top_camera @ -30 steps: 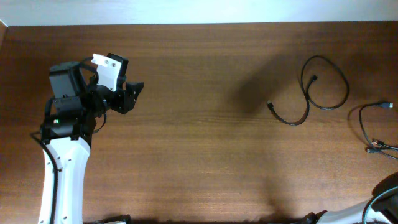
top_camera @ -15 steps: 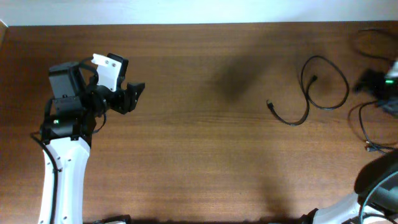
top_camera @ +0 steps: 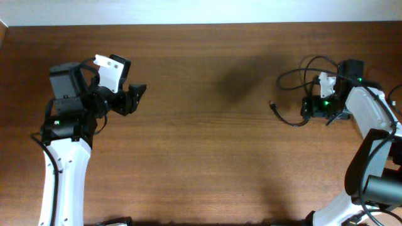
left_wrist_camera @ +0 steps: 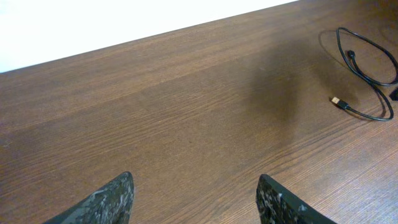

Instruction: Untangle cables

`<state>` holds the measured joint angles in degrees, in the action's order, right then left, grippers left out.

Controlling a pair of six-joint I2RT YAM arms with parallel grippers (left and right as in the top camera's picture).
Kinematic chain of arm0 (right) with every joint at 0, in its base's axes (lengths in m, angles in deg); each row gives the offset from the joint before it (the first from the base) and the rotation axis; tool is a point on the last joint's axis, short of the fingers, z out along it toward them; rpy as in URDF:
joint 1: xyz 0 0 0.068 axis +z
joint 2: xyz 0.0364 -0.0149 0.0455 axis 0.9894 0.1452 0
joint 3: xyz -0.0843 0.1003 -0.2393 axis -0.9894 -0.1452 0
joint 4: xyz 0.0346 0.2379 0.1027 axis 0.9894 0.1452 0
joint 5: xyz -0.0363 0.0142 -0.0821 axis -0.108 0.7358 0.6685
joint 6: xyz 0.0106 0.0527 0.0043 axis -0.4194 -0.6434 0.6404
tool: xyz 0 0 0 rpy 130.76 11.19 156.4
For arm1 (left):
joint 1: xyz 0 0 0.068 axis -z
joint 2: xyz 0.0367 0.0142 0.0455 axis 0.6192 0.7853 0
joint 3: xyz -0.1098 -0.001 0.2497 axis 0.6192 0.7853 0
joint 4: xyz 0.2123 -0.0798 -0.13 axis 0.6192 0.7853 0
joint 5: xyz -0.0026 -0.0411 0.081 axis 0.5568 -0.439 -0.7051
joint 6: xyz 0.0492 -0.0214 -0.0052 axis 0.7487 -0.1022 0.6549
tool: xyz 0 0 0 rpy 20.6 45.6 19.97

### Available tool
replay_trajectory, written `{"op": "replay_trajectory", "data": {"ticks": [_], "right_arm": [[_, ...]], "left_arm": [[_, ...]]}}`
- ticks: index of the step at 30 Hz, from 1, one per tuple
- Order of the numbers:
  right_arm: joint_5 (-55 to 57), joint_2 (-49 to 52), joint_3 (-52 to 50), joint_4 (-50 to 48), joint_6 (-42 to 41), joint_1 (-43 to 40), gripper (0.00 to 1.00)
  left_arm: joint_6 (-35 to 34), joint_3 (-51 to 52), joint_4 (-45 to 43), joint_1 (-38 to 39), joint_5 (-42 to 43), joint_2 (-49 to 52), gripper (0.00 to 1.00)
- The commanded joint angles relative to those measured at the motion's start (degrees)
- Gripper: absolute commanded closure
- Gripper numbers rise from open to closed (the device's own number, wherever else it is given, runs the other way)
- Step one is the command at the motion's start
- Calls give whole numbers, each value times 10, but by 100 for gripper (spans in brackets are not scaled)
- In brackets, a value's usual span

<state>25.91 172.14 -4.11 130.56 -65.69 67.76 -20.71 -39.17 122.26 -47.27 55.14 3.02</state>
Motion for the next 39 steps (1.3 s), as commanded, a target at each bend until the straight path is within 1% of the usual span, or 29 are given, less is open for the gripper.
{"op": "replay_trajectory", "data": {"ticks": [1,2,4,6,8,10,13,14,16,20,24,25,27,28,31,33,36,37,39], "right_arm": [[-5,3,-11,5,-274,1,15],[-11,3,-11,12,-341,1,19],[-12,3,-12,36,-496,9,20],[-12,3,-13,44,-560,23,20],[-8,3,-13,42,-582,50,21],[-7,3,-13,29,-582,72,21],[18,3,-13,3,-582,103,40],[35,3,-13,4,-582,109,41],[63,3,-15,15,-582,113,42],[69,3,-30,17,-585,113,42],[68,3,-59,17,-707,113,41],[68,3,-67,14,-724,113,41],[69,4,-80,2,-726,113,43],[69,4,-85,-3,-726,113,54],[75,4,-99,-21,-725,112,96],[100,3,-99,-30,-680,112,96],[131,3,-87,-44,-508,90,96],[131,2,-71,-29,-471,72,96],[130,-2,-39,-3,-447,43,96]], "left_arm": [[9,-3,-1,2,5,1,37],[9,-3,-1,2,5,1,37],[9,-3,-1,2,5,1,37],[9,-3,-1,2,5,1,37],[9,-3,-1,2,5,1,37],[9,-3,-1,2,5,1,37],[9,-3,0,2,7,1,37],[9,-3,2,2,6,1,37],[9,-3,3,2,6,1,37],[9,-3,3,2,7,1,38],[9,-3,4,2,7,1,38],[9,-3,4,2,7,1,37],[9,-3,4,2,7,1,37],[9,-3,4,2,6,1,38],[9,-3,4,2,7,1,37],[9,-3,6,2,6,1,38],[9,-3,6,2,7,1,37],[9,-3,6,2,7,1,37],[9,-3,6,2,7,1,38]]}}
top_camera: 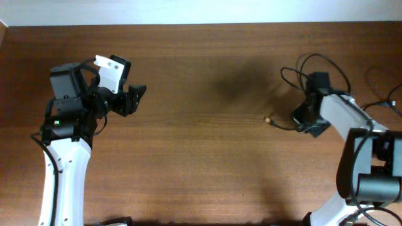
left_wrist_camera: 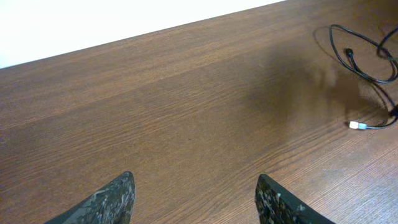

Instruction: Untangle cables

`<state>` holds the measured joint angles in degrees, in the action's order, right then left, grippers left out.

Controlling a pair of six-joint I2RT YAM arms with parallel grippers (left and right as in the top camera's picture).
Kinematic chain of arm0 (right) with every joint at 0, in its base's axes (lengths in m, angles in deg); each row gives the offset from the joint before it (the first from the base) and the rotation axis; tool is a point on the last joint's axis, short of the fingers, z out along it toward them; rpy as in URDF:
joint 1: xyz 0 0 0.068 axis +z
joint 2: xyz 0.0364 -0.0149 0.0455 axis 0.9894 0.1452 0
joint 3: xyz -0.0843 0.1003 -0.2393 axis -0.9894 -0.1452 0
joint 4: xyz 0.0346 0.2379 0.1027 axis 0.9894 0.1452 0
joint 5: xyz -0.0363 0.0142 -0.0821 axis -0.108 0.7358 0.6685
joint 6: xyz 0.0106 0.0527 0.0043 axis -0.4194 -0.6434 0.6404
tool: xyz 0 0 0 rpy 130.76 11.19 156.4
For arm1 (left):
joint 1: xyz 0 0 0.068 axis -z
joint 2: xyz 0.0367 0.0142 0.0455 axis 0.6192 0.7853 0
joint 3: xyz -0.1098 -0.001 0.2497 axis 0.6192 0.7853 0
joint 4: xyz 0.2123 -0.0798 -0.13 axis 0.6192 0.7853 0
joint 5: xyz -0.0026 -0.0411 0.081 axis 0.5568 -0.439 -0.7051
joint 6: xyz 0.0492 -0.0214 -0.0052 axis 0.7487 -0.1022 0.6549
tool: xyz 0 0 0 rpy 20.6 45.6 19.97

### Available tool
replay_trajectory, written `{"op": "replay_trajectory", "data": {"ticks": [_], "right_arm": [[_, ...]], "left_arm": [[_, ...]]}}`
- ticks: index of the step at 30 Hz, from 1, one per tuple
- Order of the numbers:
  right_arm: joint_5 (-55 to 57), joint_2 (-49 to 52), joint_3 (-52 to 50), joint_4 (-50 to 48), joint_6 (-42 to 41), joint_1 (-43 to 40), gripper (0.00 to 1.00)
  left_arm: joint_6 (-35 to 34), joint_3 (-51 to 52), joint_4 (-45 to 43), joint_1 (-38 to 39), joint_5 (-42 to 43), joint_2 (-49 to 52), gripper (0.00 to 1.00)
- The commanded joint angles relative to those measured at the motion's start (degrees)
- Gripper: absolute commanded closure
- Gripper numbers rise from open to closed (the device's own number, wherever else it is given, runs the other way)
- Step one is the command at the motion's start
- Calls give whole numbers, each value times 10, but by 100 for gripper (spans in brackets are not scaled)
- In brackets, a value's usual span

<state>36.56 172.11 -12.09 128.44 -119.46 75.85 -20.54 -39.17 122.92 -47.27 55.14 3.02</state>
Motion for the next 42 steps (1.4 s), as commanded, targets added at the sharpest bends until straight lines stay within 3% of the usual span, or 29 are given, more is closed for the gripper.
{"op": "replay_trajectory", "data": {"ticks": [1,7,10,15,19,20,22,23,26,30,33,42], "right_arm": [[23,-7,77,41,118,-63,96],[40,-10,325,186,215,-211,96],[48,-10,412,233,216,-311,96],[48,-9,428,268,183,-452,96],[-17,-8,428,269,153,-507,96],[-31,-6,428,268,153,-508,74],[-53,-1,428,268,155,-504,7],[-59,2,428,269,163,-502,1],[-115,4,421,265,222,-462,1],[-158,-10,421,281,337,-380,1],[-250,-43,424,298,420,-334,1],[-283,-260,424,313,468,-178,1]], "left_arm": [[7,-3,1,2,6,1,38],[7,-3,2,2,6,1,39],[7,-3,2,2,6,1,39],[7,-3,1,2,6,2,46],[7,-3,1,2,6,2,47],[7,-3,1,2,6,2,47],[7,-3,1,2,6,2,46],[7,-3,1,2,6,2,46],[17,-3,2,2,6,2,41],[20,-3,8,2,-12,-20,41],[20,-3,8,2,-45,-70,39],[13,-3,19,2,-58,-200,38]]}}
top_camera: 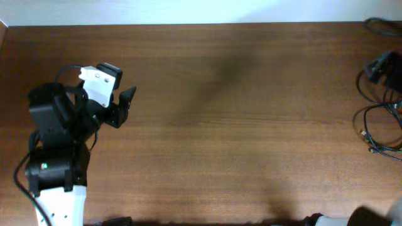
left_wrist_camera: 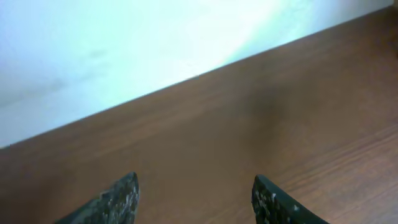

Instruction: Untangle cables

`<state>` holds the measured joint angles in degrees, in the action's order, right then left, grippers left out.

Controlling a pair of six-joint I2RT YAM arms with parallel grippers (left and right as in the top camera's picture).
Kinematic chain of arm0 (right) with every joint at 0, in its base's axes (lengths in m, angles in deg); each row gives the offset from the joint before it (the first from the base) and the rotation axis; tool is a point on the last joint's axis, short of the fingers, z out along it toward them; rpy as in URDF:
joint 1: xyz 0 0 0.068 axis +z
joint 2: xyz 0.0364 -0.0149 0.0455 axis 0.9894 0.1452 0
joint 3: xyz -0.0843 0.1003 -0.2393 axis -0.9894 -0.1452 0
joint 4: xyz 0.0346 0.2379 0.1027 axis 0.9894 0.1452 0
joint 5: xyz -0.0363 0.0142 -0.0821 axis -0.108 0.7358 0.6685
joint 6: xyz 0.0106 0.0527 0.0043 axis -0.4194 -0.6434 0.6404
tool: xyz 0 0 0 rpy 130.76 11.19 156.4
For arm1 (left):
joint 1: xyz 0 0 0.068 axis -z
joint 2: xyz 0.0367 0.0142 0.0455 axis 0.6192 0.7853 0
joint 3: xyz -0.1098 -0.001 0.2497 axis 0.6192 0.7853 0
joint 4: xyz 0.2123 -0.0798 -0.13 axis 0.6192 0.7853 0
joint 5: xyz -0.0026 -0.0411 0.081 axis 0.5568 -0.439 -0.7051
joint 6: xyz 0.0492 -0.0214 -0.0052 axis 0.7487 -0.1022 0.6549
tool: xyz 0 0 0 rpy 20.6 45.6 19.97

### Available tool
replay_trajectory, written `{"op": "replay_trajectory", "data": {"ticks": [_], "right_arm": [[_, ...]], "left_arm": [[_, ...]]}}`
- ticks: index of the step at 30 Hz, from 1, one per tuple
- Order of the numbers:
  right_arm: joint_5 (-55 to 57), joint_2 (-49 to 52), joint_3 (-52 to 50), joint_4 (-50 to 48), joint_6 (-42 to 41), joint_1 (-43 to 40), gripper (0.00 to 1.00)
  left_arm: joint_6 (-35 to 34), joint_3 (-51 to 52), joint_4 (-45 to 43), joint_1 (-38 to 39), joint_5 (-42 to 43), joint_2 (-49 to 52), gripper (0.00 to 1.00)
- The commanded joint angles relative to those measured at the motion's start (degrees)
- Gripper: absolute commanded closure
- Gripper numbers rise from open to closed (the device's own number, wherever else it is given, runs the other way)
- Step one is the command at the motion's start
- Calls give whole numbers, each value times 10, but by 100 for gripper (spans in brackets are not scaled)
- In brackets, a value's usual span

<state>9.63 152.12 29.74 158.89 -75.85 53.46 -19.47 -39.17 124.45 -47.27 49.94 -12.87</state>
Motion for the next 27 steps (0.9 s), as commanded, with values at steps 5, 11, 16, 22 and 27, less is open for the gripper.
{"op": "replay_trajectory", "data": {"ticks": [5,11,16,22,27], "right_arm": [[-9,-206,5,107,85,157,1],[-9,-398,5,198,112,162,1],[-9,-555,5,221,103,162,9],[28,-666,-26,243,22,167,5],[-26,-766,-54,243,103,165,7]], "left_arm": [[0,-3,22,2,-39,-183,31],[-48,-3,67,2,-56,-296,29],[-80,-4,80,2,-56,-330,25],[-84,-4,81,2,-14,-330,23],[-84,-4,81,5,-13,-330,22]]}}
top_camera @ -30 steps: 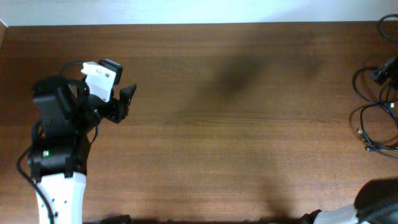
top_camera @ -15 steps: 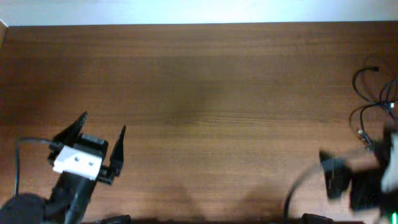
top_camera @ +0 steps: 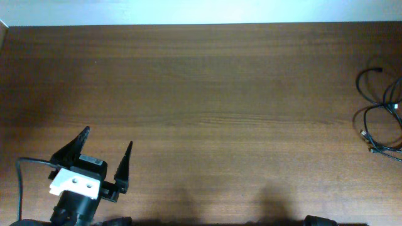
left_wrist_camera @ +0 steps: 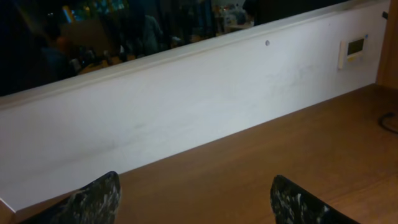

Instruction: Untangle cables

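Thin black cables (top_camera: 380, 117) lie in loose loops at the right edge of the wooden table (top_camera: 207, 94) in the overhead view. A small bit of cable (left_wrist_camera: 390, 122) shows at the right edge of the left wrist view. My left gripper (top_camera: 105, 152) is at the table's front left, far from the cables. It is open with nothing between its fingers (left_wrist_camera: 92, 200). The right gripper is out of view.
A white wall (left_wrist_camera: 186, 99) runs along the table's far edge, with a small wall panel (left_wrist_camera: 349, 52) at the right. Dark glass with reflections sits above it.
My left arm has pulled back from the left middle of the table to the front left edge, and its camera now looks up at the wall. The cables have not moved.
At first the right arm was among the cables at the right of the table, and my left gripper hung open at the left. Then the right arm shifted the cables inward. Later it was gone from view, with the cables at the right edge. Now the left arm has withdrawn too.
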`<state>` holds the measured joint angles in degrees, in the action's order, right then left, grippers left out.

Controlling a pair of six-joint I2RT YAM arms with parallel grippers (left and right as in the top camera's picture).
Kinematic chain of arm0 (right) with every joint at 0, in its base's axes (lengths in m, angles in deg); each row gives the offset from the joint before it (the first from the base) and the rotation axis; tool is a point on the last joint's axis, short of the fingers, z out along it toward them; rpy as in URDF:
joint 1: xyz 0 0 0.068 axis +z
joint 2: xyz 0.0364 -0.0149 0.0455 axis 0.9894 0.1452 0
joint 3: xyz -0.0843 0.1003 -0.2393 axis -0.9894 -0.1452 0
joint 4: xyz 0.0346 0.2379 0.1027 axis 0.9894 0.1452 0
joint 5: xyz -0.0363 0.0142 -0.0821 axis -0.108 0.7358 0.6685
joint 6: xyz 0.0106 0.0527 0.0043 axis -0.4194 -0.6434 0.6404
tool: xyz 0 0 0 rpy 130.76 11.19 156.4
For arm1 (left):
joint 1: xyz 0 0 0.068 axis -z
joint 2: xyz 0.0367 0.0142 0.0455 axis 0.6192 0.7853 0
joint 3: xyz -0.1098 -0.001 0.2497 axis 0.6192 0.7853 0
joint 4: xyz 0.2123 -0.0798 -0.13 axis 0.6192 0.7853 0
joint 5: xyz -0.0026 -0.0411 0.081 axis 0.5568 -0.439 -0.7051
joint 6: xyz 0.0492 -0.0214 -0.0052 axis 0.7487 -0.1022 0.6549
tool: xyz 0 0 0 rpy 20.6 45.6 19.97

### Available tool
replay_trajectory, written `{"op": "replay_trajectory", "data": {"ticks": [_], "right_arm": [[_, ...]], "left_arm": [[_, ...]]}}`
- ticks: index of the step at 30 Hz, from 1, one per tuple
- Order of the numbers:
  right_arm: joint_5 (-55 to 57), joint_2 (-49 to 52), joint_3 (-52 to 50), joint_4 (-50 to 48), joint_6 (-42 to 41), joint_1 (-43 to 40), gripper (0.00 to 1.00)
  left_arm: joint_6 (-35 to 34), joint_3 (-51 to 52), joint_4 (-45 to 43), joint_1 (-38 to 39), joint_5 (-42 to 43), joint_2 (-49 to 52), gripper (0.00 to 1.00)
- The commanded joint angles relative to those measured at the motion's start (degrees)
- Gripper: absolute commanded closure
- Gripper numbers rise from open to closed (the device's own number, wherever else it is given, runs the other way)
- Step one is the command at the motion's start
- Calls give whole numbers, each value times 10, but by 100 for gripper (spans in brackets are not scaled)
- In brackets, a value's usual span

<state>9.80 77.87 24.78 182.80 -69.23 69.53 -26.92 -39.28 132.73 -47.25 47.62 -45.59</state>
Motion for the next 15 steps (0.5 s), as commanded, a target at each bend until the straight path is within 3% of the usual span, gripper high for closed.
{"op": "replay_trajectory", "data": {"ticks": [1,6,10,13,15], "right_arm": [[-33,-69,-17,3,48,5,4],[-48,-125,-54,-1,38,5,1],[-41,-125,-110,-12,138,5,1],[-76,-125,-225,-97,151,5,1],[-135,-125,-341,-224,151,5,1]], "left_arm": [[-9,-3,-2,14,10,-3,22],[-9,-3,-2,15,10,-3,22],[-10,-3,0,15,11,-3,22],[-10,-3,0,15,11,-3,22],[-9,-3,0,15,10,-3,21]]}}
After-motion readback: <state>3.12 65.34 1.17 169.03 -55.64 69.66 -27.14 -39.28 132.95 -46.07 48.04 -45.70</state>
